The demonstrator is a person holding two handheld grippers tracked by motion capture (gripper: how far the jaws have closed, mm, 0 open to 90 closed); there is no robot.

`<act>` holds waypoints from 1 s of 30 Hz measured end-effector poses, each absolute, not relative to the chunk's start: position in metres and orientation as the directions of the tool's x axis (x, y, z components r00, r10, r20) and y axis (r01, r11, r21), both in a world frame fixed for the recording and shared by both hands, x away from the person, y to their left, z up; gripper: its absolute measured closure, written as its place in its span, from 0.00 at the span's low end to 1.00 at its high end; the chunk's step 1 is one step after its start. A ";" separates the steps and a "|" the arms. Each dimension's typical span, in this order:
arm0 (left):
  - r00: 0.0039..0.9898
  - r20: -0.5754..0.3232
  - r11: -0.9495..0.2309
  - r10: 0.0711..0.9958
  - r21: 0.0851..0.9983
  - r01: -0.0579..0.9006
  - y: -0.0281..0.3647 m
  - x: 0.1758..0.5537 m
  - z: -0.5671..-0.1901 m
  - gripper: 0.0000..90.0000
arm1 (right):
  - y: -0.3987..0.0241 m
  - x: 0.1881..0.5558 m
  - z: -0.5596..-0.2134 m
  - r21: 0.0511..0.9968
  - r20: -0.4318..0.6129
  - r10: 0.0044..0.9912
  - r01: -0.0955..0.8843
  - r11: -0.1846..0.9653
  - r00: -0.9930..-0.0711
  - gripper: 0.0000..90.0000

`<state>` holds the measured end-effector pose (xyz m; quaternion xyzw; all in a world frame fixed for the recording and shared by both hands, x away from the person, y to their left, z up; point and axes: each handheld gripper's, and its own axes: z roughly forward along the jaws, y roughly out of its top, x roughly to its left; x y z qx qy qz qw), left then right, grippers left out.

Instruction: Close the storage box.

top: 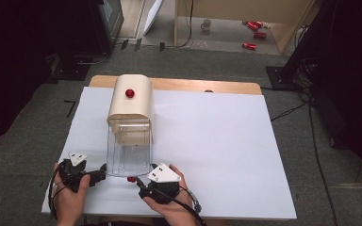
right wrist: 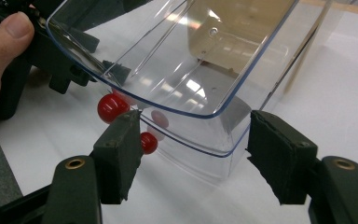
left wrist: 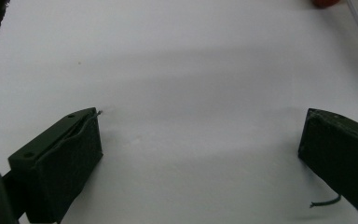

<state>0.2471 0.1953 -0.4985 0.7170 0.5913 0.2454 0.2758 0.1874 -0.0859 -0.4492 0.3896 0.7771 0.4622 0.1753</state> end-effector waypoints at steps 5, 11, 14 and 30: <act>0.180 0.026 -0.149 0.983 0.686 0.713 0.195 0.247 -0.499 0.00 | -0.086 0.187 -0.449 0.856 0.088 0.766 0.442 0.269 -0.636 0.40; 0.180 0.025 -0.148 0.983 0.686 0.713 0.195 0.247 -0.498 0.00 | -0.087 0.187 -0.444 0.864 0.095 0.764 0.434 0.255 -0.638 0.40; 0.180 0.026 -0.149 0.983 0.685 0.713 0.195 0.247 -0.499 0.00 | -0.087 0.188 -0.441 0.868 0.090 0.763 0.426 0.256 -0.641 0.40; 0.180 0.026 -0.149 0.983 0.685 0.713 0.195 0.247 -0.499 0.00 | -0.089 0.194 -0.423 0.885 0.088 0.759 0.400 0.238 -0.646 0.40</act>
